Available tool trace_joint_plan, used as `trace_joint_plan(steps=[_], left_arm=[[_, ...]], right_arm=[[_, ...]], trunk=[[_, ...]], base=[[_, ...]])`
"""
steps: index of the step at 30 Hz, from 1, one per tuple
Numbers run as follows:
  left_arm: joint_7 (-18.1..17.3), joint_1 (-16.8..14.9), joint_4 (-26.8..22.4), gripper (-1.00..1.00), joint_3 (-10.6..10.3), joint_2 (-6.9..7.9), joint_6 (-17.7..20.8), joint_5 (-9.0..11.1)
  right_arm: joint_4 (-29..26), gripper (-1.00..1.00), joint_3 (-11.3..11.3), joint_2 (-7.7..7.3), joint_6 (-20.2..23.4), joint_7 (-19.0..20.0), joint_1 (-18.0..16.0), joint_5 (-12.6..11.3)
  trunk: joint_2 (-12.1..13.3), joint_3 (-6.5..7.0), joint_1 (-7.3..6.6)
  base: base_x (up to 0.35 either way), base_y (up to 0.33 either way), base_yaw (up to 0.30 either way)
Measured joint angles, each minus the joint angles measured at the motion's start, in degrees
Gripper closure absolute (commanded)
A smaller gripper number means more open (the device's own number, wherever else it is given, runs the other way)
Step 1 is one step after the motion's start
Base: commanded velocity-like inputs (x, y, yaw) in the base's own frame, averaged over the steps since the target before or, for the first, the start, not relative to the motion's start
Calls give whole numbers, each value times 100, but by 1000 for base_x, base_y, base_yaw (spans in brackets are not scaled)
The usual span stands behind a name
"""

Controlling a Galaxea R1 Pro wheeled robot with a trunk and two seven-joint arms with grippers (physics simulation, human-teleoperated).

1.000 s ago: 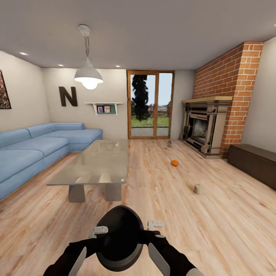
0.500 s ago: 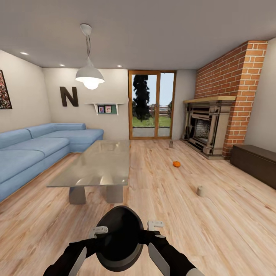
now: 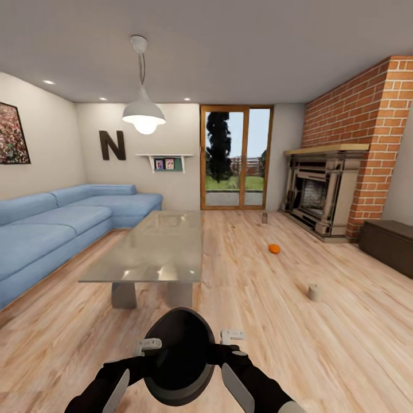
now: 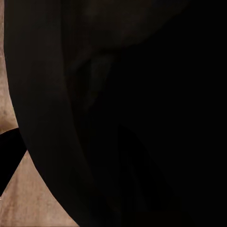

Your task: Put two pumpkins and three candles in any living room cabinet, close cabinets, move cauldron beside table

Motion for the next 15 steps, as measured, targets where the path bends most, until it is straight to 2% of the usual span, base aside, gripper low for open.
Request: trace_joint_plan(steps=[4,15], left_arm=[[1,0,-5,100,1,0,-1,-16],[-1,0,-55,100,-1,0,-1,-9]], right_arm=[[-1,100,0,0,0,-1,0,0],[-62,100,-1,0,2,0,1,-7]], trunk=[[0,13,0],[0,15,0]], base=[[143,133,151],[143,104,9]])
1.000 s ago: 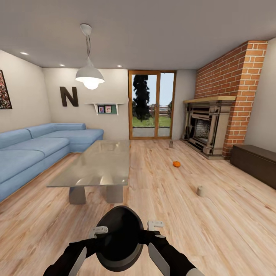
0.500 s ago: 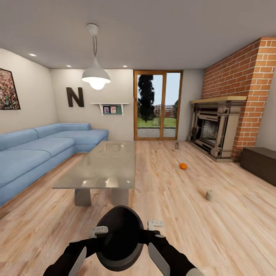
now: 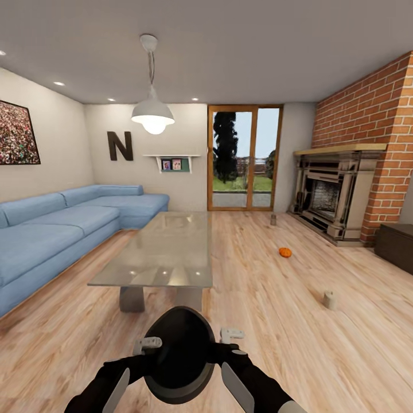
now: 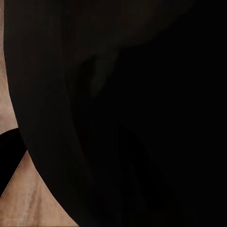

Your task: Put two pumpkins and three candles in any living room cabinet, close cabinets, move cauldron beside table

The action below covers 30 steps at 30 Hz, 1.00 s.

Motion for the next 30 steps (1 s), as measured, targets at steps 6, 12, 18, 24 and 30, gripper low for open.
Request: trace_joint_plan(steps=[6,12,18,24,30], left_arm=[[0,0,4,100,0,0,-1,4],[-1,0,10,100,0,0,-6,8],[-1,0,18,100,2,0,-8,18],[1,0,15,100,1,0,-9,18],[13,0,23,100,-1,0,-9,42]], right_arm=[[0,100,0,0,4,0,0,-1],[0,100,-1,0,7,0,0,3],[0,100,-1,0,7,-1,0,1],[0,100,-1,0,5,-1,0,5],[0,100,-1,0,4,-1,0,6]], trunk=[[0,0,0],[0,0,0],[0,0,0],[0,0,0],[0,0,2]], base=[[143,101,0],[141,55,0],[130,3,0],[123,0,0],[15,0,0]])
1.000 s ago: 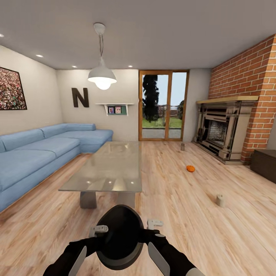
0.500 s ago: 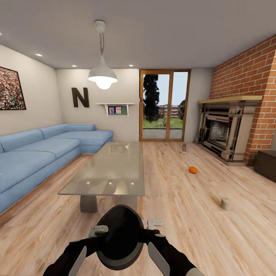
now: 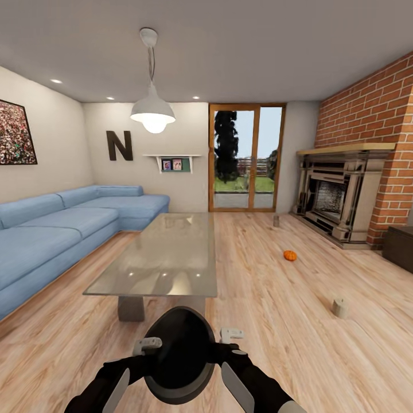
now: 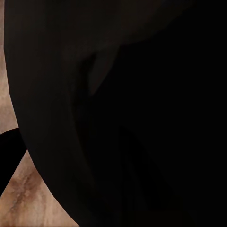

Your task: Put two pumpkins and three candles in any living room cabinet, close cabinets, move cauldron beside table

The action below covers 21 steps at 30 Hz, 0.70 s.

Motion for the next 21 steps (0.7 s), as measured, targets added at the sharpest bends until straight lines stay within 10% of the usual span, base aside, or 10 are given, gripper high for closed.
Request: trace_joint_plan(steps=[21], left_arm=[[-5,-1,8,100,26,4,0,-22]], right_arm=[[2,100,1,0,5,0,1,-12]], trunk=[[-480,-215,263]], base=[[0,0,0]])
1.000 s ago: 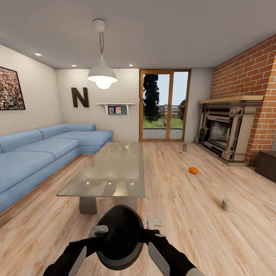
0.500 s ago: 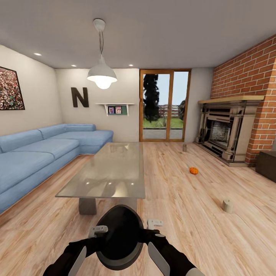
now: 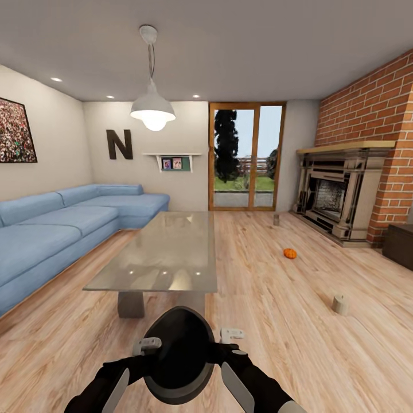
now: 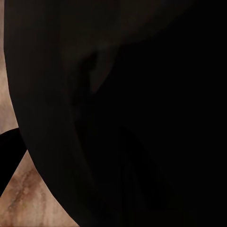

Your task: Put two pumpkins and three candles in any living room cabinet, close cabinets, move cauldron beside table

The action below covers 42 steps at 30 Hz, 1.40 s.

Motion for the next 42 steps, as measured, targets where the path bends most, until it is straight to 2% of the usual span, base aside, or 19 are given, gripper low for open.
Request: trace_joint_plan(steps=[18,27,42], left_arm=[[-1,0,5,100,1,2,0,4],[-1,0,-2,100,1,5,-1,-2],[-1,0,-14,100,1,5,-1,-7]], right_arm=[[0,100,9,0,2,0,0,0],[1,100,9,0,-6,0,0,3],[-2,100,8,0,-9,0,-1,14]], trunk=[[-722,-323,396],[-735,-522,420],[-736,-523,417]], base=[[0,0,0],[0,0,0],[61,0,0]])
